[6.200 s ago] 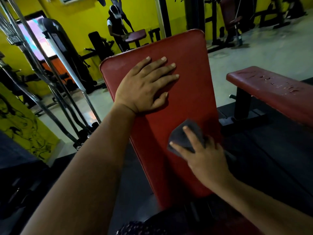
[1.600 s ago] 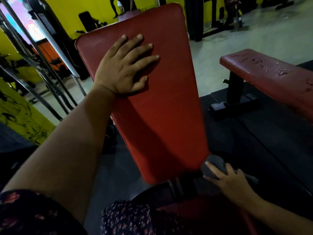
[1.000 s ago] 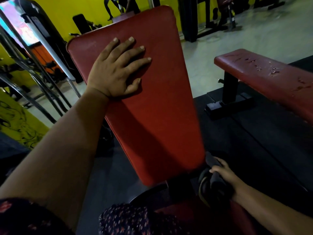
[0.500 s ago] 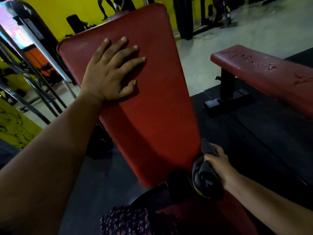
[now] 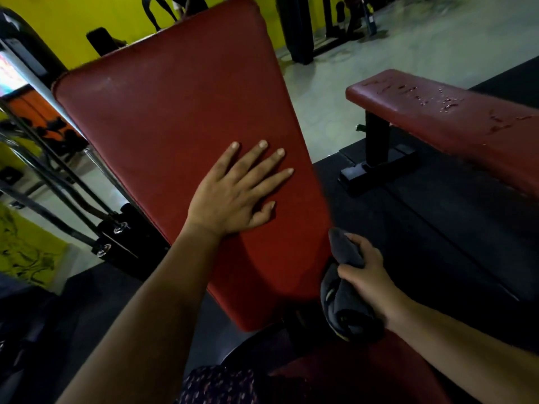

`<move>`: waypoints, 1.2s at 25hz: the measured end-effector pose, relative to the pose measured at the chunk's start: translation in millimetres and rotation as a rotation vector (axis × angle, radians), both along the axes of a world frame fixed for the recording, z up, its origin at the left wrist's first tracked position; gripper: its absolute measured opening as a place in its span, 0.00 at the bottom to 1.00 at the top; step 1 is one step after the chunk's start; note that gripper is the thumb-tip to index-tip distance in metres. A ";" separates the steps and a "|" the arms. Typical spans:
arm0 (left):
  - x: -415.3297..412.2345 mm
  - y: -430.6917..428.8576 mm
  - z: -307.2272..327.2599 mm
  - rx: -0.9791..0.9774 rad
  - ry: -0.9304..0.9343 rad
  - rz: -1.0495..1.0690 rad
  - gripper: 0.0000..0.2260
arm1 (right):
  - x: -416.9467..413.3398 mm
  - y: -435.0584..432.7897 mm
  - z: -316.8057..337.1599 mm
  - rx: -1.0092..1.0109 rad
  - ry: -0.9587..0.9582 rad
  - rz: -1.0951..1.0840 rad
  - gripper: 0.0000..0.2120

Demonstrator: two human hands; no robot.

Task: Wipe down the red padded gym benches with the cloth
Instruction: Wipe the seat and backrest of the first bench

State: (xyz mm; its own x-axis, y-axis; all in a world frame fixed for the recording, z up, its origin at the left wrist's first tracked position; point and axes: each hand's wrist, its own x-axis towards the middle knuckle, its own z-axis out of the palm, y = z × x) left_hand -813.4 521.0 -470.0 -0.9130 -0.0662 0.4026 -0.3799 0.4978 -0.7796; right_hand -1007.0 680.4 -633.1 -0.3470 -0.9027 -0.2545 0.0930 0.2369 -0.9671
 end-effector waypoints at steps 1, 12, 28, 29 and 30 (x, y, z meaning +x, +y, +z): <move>0.2 0.2 -1.1 -0.001 0.015 -0.002 0.26 | 1.8 4.3 -5.6 -0.001 0.082 -0.001 0.29; -0.8 3.6 -1.3 0.022 0.055 -0.026 0.26 | -29.2 -38.9 86.9 -0.181 0.190 0.116 0.23; -2.5 2.4 -3.6 0.038 0.098 -0.069 0.26 | -47.5 -89.0 133.6 -0.337 0.228 0.185 0.24; -2.6 2.1 -3.6 0.039 0.101 -0.071 0.26 | -45.1 -86.3 127.8 -0.341 0.238 0.181 0.25; -2.5 1.7 -3.5 0.040 0.104 -0.071 0.26 | -43.2 -82.5 116.1 -0.315 0.246 0.170 0.26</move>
State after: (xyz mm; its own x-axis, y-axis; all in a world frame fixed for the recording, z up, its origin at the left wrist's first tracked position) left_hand -815.9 522.7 -473.5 -0.8696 -0.0212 0.4933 -0.4202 0.5564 -0.7169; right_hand -1050.2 597.9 -517.0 -0.2023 -0.9726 0.1143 -0.1637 -0.0815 -0.9831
